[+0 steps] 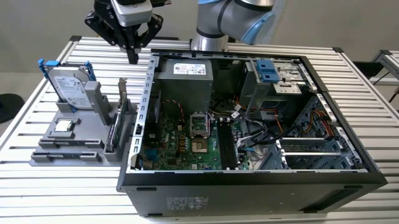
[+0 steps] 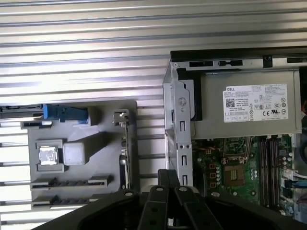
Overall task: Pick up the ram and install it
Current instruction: 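Reach for the ram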
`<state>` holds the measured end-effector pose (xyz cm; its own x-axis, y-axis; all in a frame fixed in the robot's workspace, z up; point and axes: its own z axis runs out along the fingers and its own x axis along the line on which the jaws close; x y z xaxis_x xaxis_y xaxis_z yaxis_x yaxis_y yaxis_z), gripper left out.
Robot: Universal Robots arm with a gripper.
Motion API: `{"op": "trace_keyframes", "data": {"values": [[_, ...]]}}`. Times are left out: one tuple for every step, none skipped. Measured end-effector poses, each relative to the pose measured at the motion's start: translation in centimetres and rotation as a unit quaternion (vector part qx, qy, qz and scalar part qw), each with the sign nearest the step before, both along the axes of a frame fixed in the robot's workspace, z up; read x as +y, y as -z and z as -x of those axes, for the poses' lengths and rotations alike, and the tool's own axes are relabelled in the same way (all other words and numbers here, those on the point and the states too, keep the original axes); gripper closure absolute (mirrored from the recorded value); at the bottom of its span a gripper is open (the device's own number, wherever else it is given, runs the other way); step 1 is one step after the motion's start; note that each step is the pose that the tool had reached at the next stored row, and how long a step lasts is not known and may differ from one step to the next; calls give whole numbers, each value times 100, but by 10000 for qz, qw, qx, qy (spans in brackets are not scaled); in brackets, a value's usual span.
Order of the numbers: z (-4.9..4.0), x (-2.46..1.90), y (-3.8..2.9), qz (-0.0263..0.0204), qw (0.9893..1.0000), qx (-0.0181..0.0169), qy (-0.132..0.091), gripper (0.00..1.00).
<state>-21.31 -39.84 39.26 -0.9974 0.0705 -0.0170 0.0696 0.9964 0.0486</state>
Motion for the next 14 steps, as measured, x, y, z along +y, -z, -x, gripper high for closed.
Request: {"op": "trace_keyframes", "data": {"values": [[11,0,0,0,10000,0,0,100],[21,0,0,0,10000,0,0,100],[31,0,0,0,10000,0,0,100],[42,0,0,0,10000,0,0,100],[52,0,0,0,10000,0,0,100],[60,0,0,0,10000,0,0,100],[68,0,0,0,10000,0,0,100],[77,0,0,0,10000,0,0,100],[88,0,0,0,10000,0,0,100],[101,0,0,0,10000,0,0,100],[113,0,0,0,10000,0,0,100],[124,0,0,0,10000,0,0,100],[135,0,0,0,10000,0,0,100],[144,0,0,0,10000,0,0,100]]}}
